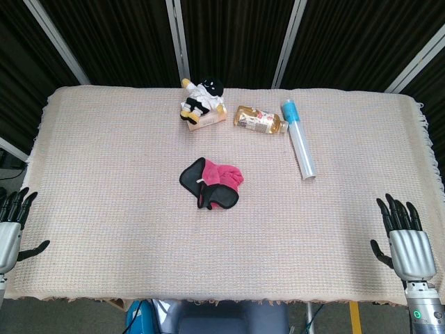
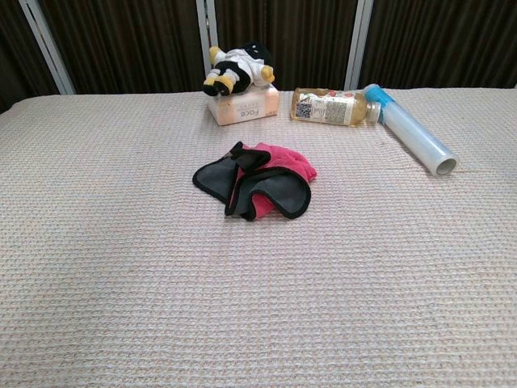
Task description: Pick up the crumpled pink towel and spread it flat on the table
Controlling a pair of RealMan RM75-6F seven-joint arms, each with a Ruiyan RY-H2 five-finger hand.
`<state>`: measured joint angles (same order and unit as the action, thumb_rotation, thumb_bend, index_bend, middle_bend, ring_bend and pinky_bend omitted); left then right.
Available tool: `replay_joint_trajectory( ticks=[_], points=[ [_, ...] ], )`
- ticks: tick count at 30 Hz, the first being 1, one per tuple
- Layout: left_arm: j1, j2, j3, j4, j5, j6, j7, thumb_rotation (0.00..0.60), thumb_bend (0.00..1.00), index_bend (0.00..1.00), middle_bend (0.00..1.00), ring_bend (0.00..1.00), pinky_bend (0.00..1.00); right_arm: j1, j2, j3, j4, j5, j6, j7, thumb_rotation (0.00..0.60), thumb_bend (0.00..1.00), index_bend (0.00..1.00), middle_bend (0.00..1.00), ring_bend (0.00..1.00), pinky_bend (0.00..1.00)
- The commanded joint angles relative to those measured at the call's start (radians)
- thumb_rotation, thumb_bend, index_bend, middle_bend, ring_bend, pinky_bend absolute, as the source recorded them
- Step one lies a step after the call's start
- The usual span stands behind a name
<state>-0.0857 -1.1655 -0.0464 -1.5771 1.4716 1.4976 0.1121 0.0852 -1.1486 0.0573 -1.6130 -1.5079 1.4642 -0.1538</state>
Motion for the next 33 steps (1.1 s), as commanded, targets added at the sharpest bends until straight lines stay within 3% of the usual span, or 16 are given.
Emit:
replay_joint_trajectory(
  ticks=[1, 27, 33],
  points=[
    [-0.002, -0.002, 0.001, 0.001, -0.004, -0.006, 0.003, 0.6, 0.0, 0.0, 0.0, 0.0, 0.01, 0.004, 0.009, 0.001, -0.012, 0.012, -0.005, -0.011, 0.6, 0.33, 0.0, 0.0, 0.0, 0.0],
    [-0.016, -0.033, -0.007, 0.013, -0.009, -0.021, 0.018, 0.6, 0.0, 0.0, 0.0, 0.0, 0.02, 0.012, -0.039, 0.004, 0.037, -0.007, 0.009, -0.016, 0.6, 0.33, 0.0, 0.0, 0.0, 0.0],
    [-0.014, -0.041, -0.016, 0.008, 0.001, 0.004, 0.01, 0.6, 0.05, 0.11, 0.05, 0.0, 0.04, 0.015, -0.059, -0.011, 0.047, -0.016, -0.007, -0.026, 0.6, 0.33, 0.0, 0.0, 0.0, 0.0]
  ],
)
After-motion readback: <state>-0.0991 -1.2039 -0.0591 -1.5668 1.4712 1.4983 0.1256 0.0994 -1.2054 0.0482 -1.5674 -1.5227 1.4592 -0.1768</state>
